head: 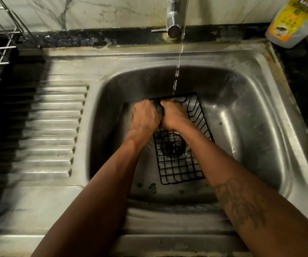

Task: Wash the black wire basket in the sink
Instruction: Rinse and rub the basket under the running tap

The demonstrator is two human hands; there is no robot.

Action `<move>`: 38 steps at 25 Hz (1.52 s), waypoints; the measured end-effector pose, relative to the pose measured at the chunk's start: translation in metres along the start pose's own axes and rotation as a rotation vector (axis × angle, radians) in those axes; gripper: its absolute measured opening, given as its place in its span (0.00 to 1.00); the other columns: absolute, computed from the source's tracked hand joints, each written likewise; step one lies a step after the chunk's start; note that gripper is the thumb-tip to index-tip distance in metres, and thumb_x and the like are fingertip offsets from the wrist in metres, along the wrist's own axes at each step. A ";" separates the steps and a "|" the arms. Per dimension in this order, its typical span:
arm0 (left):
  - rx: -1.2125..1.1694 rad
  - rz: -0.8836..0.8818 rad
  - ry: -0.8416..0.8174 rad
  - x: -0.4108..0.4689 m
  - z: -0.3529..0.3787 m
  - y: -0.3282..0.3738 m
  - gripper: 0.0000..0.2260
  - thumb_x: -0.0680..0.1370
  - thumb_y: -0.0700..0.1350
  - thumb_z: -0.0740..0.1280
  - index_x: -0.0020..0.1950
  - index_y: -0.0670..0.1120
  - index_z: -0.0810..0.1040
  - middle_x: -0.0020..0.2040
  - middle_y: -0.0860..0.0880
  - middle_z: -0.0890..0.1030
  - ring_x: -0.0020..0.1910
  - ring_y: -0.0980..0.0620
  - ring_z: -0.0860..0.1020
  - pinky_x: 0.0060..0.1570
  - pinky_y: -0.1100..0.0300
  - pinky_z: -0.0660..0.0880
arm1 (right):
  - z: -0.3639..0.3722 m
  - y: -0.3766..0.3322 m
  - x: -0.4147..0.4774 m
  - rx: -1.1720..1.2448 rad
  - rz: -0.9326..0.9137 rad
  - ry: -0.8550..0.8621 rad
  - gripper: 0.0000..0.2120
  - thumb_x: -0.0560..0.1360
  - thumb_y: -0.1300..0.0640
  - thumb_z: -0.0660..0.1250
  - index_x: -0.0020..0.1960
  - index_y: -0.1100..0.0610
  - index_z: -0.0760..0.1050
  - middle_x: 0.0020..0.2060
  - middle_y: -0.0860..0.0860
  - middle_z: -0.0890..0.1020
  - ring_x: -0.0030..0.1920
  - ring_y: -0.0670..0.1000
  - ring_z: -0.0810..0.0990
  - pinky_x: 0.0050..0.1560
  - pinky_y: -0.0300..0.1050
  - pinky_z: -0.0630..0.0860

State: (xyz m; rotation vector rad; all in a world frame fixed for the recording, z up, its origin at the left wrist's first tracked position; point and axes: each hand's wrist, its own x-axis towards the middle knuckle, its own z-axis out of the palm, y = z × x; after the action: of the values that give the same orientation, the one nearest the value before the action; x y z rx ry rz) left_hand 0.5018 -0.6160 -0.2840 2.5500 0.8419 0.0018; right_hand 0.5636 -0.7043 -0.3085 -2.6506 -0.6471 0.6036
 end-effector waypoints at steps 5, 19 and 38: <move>0.030 0.059 -0.011 0.001 0.000 0.002 0.09 0.79 0.43 0.65 0.41 0.43 0.80 0.40 0.43 0.82 0.42 0.42 0.83 0.34 0.59 0.70 | -0.013 -0.003 -0.014 2.034 0.347 -0.055 0.07 0.71 0.72 0.61 0.45 0.65 0.75 0.53 0.59 0.79 0.51 0.54 0.80 0.34 0.35 0.76; 0.092 0.022 0.017 0.010 0.010 -0.007 0.13 0.79 0.40 0.63 0.35 0.47 0.72 0.31 0.51 0.74 0.30 0.51 0.76 0.23 0.64 0.61 | 0.009 0.021 -0.008 0.236 -0.155 0.218 0.25 0.73 0.65 0.69 0.69 0.53 0.76 0.60 0.50 0.83 0.55 0.49 0.83 0.56 0.49 0.82; 0.019 -0.021 -0.012 0.003 0.011 0.000 0.11 0.79 0.43 0.66 0.36 0.45 0.74 0.38 0.46 0.80 0.38 0.46 0.81 0.32 0.58 0.70 | 0.010 0.008 -0.006 0.253 -0.180 0.135 0.06 0.77 0.60 0.70 0.42 0.51 0.79 0.38 0.48 0.81 0.39 0.46 0.80 0.35 0.38 0.72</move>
State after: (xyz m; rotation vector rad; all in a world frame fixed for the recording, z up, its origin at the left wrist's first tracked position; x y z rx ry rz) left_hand 0.5060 -0.6190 -0.2943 2.5561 0.8684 -0.0277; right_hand 0.5570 -0.7111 -0.3186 -2.3445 -0.7096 0.4209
